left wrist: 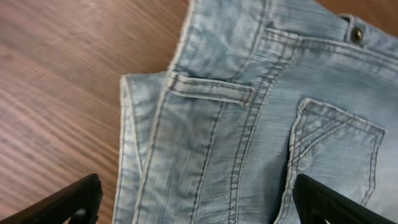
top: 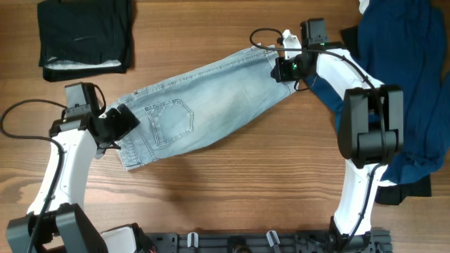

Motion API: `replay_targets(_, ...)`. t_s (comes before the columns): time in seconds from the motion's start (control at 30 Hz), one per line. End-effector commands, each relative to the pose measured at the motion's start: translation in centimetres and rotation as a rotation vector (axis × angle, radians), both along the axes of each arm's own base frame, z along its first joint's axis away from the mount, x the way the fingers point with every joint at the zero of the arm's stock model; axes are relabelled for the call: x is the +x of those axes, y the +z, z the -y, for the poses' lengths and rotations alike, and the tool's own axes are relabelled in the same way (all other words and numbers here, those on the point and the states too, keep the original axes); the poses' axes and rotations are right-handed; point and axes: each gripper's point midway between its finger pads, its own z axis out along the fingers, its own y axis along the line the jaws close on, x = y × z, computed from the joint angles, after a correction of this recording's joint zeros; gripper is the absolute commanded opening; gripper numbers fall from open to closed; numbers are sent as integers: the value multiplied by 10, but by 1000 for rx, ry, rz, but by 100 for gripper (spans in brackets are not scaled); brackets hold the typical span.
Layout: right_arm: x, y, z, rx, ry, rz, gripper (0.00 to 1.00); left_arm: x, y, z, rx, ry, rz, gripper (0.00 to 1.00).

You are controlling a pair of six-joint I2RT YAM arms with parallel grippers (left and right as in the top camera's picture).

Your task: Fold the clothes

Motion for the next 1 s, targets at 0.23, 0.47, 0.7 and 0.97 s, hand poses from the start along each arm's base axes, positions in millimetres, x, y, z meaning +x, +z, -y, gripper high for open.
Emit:
replay_targets(0.23,-12,-40,-1,-97,29,-72,4,15,-57,15,-135,-118,43,100)
replay_targets(0.47,-15,-45,3,-178,-1,-83,4,-17,-71,-16,-76,-7,-94,100)
replay_targets(0.7,-14,-45,3,-177,0,-81,4,-24,-74,-13,-125,10,-119,81)
replay_targets(0.97,-21,-47,3,-177,-1,-113,4,-17,-104,10,-219,29,-157,4)
